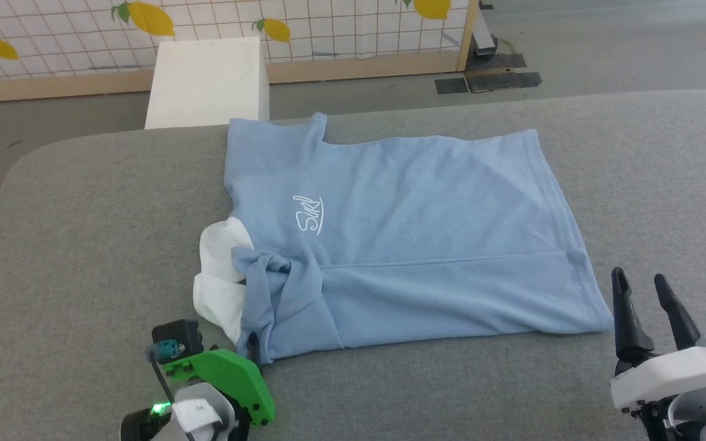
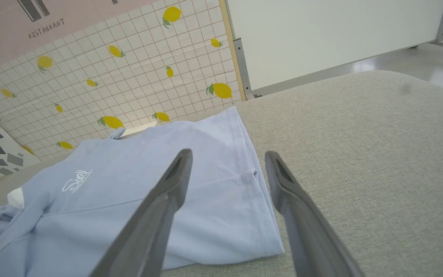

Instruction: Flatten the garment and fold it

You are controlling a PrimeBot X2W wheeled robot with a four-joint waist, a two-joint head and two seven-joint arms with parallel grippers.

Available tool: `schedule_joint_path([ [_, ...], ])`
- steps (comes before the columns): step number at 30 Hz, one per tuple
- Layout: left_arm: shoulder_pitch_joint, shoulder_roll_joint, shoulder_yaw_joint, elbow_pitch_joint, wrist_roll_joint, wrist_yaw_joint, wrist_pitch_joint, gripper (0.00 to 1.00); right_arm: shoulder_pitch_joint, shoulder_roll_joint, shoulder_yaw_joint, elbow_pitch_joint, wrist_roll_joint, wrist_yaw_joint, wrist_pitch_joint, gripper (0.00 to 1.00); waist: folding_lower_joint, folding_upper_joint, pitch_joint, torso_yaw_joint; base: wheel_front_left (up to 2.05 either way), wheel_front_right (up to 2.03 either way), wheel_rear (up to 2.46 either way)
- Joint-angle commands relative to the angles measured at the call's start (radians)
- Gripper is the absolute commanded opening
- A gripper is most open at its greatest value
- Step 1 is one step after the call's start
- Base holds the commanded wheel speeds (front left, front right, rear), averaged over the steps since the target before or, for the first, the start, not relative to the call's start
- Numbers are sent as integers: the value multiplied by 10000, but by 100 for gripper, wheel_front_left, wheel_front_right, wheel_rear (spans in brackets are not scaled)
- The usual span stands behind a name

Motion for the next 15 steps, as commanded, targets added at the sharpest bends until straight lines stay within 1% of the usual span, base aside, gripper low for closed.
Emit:
schedule_joint_path([
  [1, -194, -73, 39, 152, -178, 93, 183, 100, -52, 25, 41, 57, 53, -15, -64, 100, 0, 0, 13, -64, 0, 0, 0],
  [4, -277, -136, -14, 450, -468, 9, 759, 100, -75, 26, 137, 183, 58, -15, -20, 100, 0, 0, 31, -145, 0, 0, 0],
  [6, -310, -167, -79, 519, -658, -211, 1090, 100, -100, 26, 184, 238, 58, -15, -1, 100, 0, 0, 49, -174, 0, 0, 0],
  [7, -339, -157, -118, 523, -676, -303, 1159, 76, -112, 26, 200, 268, 59, -15, 19, 100, 0, 0, 56, -178, 0, 0, 0],
  [8, -372, -144, -153, 506, -674, -412, 1171, 14, -128, 26, 207, 318, 56, -15, 60, 100, 0, 0, 62, -176, 0, 0, 0],
  [9, -390, -134, -178, 491, -664, -493, 1160, 0, -143, 26, 180, 370, 36, -15, 106, 100, 0, 0, 67, -171, 0, 0, 0],
  [11, -411, -132, -206, 467, -689, -633, 1171, 0, -233, 27, 91, 552, -101, -15, 318, 100, 0, 0, 98, -153, 0, 0, 0],
  [15, -512, -134, -247, 430, -638, -784, 1080, 0, -815, 27, -533, 1362, -425, -15, 1065, 100, 0, 0, 225, -64, 0, 0, 0],
])
